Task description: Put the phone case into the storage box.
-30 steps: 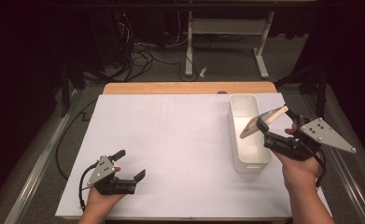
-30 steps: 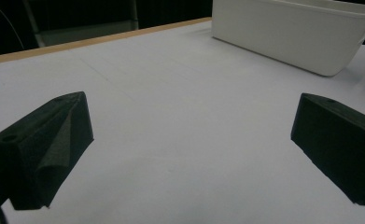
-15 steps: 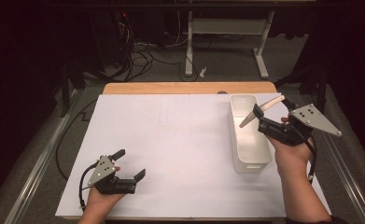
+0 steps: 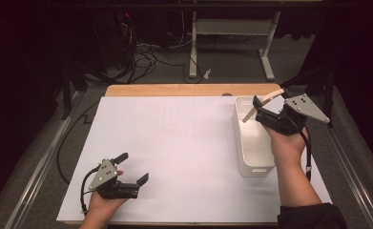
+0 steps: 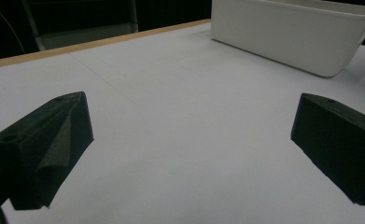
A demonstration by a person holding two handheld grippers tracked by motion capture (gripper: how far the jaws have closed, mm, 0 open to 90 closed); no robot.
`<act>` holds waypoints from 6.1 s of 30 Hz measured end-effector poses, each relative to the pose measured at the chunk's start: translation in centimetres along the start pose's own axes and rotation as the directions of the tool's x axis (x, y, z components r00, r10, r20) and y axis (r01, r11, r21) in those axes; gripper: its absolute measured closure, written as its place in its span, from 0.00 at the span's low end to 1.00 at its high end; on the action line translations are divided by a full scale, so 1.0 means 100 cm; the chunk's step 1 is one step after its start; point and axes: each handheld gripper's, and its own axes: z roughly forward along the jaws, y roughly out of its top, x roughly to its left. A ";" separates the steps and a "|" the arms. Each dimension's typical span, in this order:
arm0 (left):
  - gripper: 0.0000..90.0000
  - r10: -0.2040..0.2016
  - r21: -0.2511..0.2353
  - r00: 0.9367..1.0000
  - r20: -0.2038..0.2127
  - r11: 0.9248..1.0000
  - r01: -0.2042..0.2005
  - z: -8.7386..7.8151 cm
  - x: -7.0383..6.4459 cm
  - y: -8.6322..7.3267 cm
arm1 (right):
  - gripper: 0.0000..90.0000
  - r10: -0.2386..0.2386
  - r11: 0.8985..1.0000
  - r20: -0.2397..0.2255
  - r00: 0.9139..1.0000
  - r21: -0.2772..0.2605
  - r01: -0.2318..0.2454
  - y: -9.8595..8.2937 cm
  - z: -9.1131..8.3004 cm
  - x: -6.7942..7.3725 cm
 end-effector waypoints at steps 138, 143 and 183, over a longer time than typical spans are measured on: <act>0.02 -0.038 -0.040 0.997 0.065 0.998 0.041 -0.010 0.007 -0.005 | 0.13 0.076 0.977 0.311 0.947 0.165 -0.133 -0.043 0.136 0.008; 0.02 -0.033 -0.045 0.997 0.068 0.998 0.036 -0.010 0.005 -0.004 | 0.13 0.118 0.970 0.295 0.948 0.168 -0.173 -0.043 0.126 0.003; 0.02 -0.030 -0.042 0.997 0.077 0.999 0.033 -0.009 0.004 -0.004 | 0.12 0.057 0.979 0.242 0.969 0.178 -0.102 -0.048 0.130 0.003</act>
